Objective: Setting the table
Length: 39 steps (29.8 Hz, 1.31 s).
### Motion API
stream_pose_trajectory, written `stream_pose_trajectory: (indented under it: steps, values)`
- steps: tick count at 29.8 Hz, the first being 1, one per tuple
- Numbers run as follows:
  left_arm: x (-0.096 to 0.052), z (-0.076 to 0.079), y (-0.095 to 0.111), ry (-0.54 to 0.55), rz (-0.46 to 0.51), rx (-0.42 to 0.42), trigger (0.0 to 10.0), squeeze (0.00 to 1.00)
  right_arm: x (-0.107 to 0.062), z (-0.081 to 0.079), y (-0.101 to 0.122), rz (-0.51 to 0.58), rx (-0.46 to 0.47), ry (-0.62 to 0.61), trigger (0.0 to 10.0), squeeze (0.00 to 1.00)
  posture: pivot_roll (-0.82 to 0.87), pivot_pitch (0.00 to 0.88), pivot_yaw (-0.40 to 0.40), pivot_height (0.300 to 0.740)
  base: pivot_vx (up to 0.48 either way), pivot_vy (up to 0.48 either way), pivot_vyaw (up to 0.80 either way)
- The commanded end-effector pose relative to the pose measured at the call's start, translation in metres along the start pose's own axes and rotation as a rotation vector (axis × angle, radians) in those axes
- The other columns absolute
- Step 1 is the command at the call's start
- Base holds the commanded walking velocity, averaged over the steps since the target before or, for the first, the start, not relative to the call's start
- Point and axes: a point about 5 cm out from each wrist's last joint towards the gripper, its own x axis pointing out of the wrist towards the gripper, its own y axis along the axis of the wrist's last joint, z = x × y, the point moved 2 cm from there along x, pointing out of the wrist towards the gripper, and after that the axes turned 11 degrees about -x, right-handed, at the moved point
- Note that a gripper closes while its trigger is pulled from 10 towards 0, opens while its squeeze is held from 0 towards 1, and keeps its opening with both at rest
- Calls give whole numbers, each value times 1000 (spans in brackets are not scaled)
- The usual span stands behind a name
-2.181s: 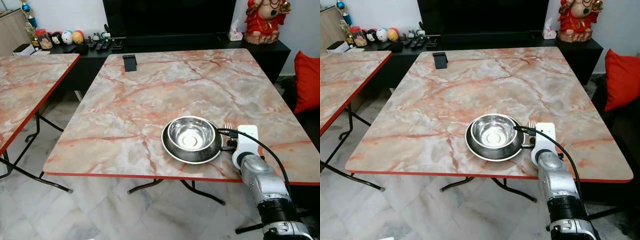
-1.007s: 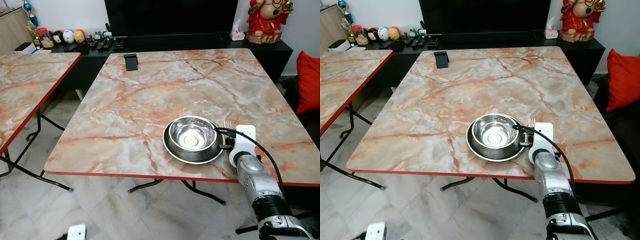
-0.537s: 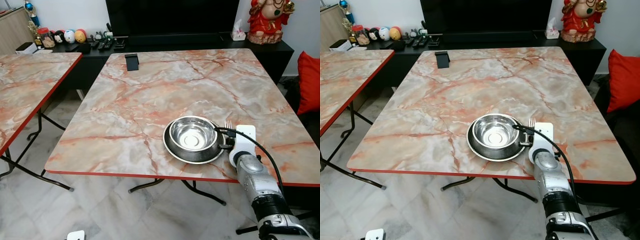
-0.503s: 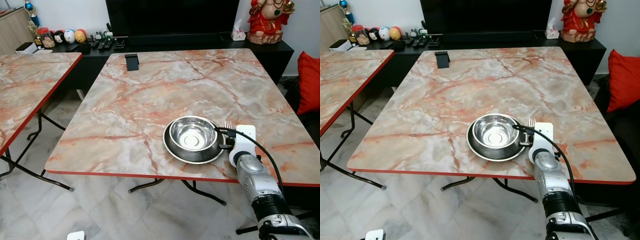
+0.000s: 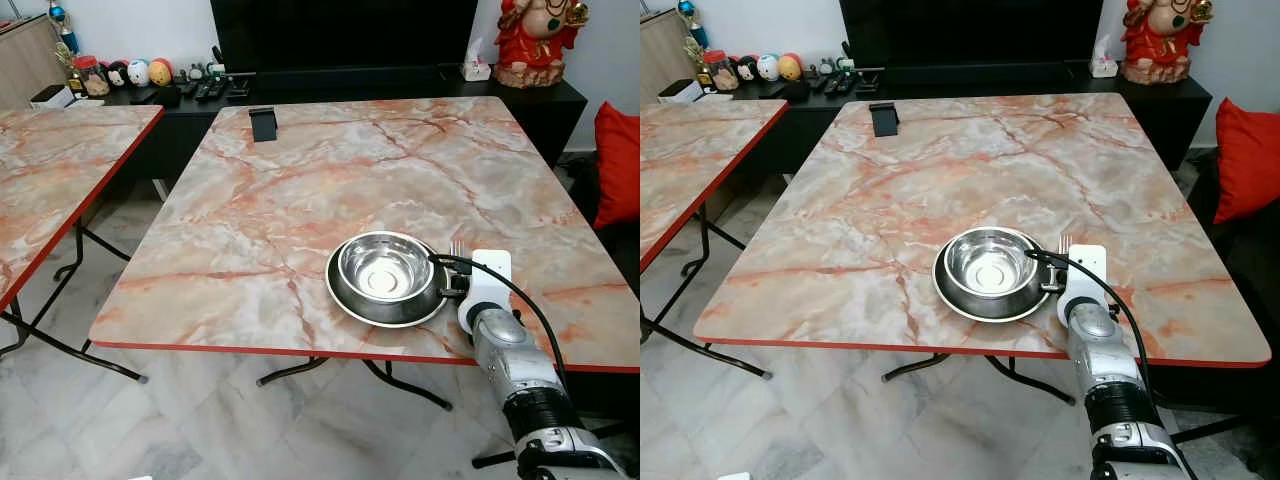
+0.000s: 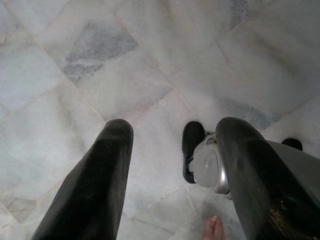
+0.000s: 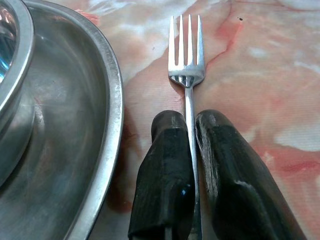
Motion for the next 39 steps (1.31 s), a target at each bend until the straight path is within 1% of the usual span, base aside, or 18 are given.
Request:
stream_pose_trajectory:
  steps: [1,3,4,5,6,9,10,11,17,20,25,29,32,33,37,39]
  values:
    - [-3,-4,-7,12,-17,-13,10000,0,1,-2,1,-6,-15,2,10000,0,-77,0,82,740,0,0,0]
    - [-2,-2,-8,8,-17,-13,10000,0,1,-2,1,-5,-23,4,10000,0,-78,0,82,740,0,0,0]
    - [-2,0,-10,6,-18,-13,10000,0,1,-2,1,-4,-19,9,10000,929,-76,0,82,740,0,0,0]
    - [-2,0,-10,5,-18,-13,10000,0,1,-2,1,-3,-14,10,10000,929,-76,0,82,740,0,0,0]
    - [-3,1,-12,4,-19,-14,10000,0,1,-3,1,-3,-12,10,10000,1000,-78,0,83,740,0,0,0]
    - [-4,1,-17,3,-25,-14,10000,0,1,-2,2,-4,-18,6,10000,1000,-78,0,82,740,0,0,0]
    - [-6,0,-21,4,-29,-14,10000,0,1,-2,2,-5,-23,5,10000,294,-76,0,82,740,0,0,0]
    - [-9,-3,-25,6,-32,-16,10000,0,2,-2,2,-6,-27,3,10000,0,-76,0,81,740,0,0,0]
    - [-14,-9,-33,11,-36,-20,10000,0,2,-1,2,-5,-30,1,10000,0,-76,0,81,740,0,0,0]
    - [-15,-10,-35,10,-37,-21,10000,0,2,-1,4,3,-26,-3,10000,0,-77,0,80,740,0,0,0]
    - [-15,-11,-34,9,-33,-23,10000,0,2,0,7,13,-23,-5,10000,0,-76,0,79,740,0,0,0]
    - [-17,-19,-30,10,-21,-25,10000,0,2,1,8,19,-20,-10,10000,0,-77,0,79,740,0,0,0]
    - [-21,-30,-27,14,-10,-26,10000,0,2,2,11,29,-14,-20,10000,0,-78,0,80,740,0,0,0]
    - [-21,-31,-27,15,-9,-26,10000,0,2,3,11,31,-12,-21,10000,0,-78,0,80,740,0,0,0]
    - [-21,-32,-25,14,-7,-25,10000,0,2,3,13,37,-8,-21,10000,0,-76,0,80,740,0,0,0]
    - [-17,-25,-22,5,-2,-24,10000,0,2,2,15,41,-4,-18,10000,0,-77,0,81,740,0,0,0]
